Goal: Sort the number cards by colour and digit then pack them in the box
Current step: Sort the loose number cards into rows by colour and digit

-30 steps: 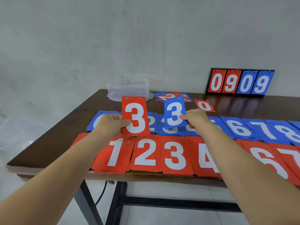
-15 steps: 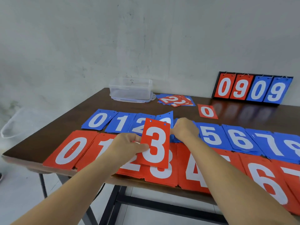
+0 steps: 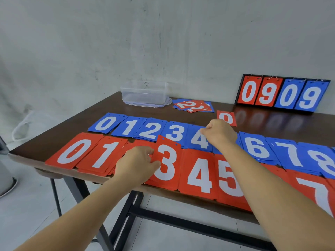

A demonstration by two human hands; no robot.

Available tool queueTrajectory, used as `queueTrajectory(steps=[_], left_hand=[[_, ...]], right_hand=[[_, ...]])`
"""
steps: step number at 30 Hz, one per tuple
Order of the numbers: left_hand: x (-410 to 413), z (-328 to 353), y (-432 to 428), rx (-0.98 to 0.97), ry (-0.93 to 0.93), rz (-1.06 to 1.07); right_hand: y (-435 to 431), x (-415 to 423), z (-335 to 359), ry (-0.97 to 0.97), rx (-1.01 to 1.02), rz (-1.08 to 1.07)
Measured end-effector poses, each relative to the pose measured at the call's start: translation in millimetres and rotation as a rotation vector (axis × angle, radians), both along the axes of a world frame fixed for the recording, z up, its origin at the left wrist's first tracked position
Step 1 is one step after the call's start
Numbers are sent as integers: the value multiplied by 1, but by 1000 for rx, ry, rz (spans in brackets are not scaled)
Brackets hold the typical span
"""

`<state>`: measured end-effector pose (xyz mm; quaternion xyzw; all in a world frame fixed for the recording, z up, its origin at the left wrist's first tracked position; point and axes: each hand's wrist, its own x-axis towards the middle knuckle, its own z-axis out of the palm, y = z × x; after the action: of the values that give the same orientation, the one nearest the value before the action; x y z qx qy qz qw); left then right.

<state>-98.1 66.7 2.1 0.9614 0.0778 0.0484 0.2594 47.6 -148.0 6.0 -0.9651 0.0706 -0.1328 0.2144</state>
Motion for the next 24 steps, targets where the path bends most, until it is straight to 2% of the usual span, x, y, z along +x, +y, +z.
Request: queueTrajectory(steps=[3, 6, 14, 24], left_hand=[[-7, 2, -5, 301, 5, 20], [-7, 0, -9, 400, 6, 33], [21, 9, -13, 221, -73, -10], [127, 21, -26, 14, -111, -157]], right_hand=[[-9, -5, -2, 1, -23, 5], [-19, -9, -5, -4, -36, 3], [-65, -12, -1, -18, 66, -49], [-100, 39, -7, 2, 136, -84]])
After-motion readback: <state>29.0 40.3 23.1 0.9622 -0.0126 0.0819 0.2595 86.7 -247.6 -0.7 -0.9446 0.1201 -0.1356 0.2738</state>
